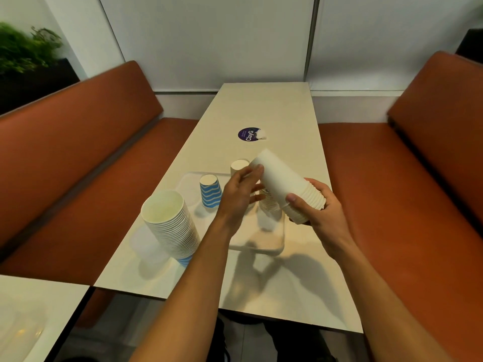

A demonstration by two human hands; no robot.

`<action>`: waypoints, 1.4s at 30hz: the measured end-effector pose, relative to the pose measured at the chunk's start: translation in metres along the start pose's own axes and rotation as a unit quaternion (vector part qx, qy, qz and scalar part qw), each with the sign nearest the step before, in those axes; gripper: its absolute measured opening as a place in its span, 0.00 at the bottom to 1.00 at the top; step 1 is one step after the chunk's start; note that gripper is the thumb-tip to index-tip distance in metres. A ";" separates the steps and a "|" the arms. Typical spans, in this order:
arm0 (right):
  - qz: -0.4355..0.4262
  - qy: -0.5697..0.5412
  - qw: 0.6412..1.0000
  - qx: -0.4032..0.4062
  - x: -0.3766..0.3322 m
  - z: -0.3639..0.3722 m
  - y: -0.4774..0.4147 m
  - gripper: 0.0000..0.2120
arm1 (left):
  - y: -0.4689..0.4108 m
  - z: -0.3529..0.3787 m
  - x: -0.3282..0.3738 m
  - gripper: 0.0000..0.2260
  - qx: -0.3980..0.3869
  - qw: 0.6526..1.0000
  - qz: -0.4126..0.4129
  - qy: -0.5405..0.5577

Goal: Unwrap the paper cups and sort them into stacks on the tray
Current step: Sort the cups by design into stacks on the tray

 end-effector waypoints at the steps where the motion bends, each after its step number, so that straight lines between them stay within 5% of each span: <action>1: -0.001 0.002 1.000 -0.012 -0.001 0.002 0.001 0.35 | 0.004 0.004 -0.002 0.18 -0.026 1.000 -0.012 0.012; 9: -0.010 0.007 1.000 -0.027 -0.005 0.006 0.005 0.32 | 0.014 0.010 -0.001 0.08 -0.022 0.999 -0.025 0.038; 15: -0.007 0.006 1.000 0.008 0.000 -0.006 0.004 0.30 | -0.003 -0.009 0.027 0.17 0.122 0.985 0.066 0.105; 21: -0.012 0.006 0.997 0.081 0.000 -0.019 0.007 0.28 | -0.012 -0.028 0.064 0.25 0.233 0.953 0.194 -0.019; 32: -0.007 -0.004 0.997 0.075 -0.002 -0.015 0.005 0.31 | -0.058 -0.026 0.033 0.30 0.198 0.929 0.106 -0.294; 39: -0.001 -0.009 0.997 0.075 -0.002 -0.014 0.005 0.34 | -0.058 -0.031 0.022 0.37 0.185 0.926 0.083 -0.318; 42: 0.002 -0.012 0.998 0.069 -0.003 -0.010 0.005 0.38 | -0.048 -0.027 0.030 0.31 0.208 0.925 0.124 -0.294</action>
Point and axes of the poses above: each hand's wrist, its own y-axis away from the middle knuckle, its own z-axis out of the palm, x = y × z, the point moved 7 cm from there along -y, towards the middle knuckle, and after that the axes turned 14 degrees about y, right-handed, at the moved point
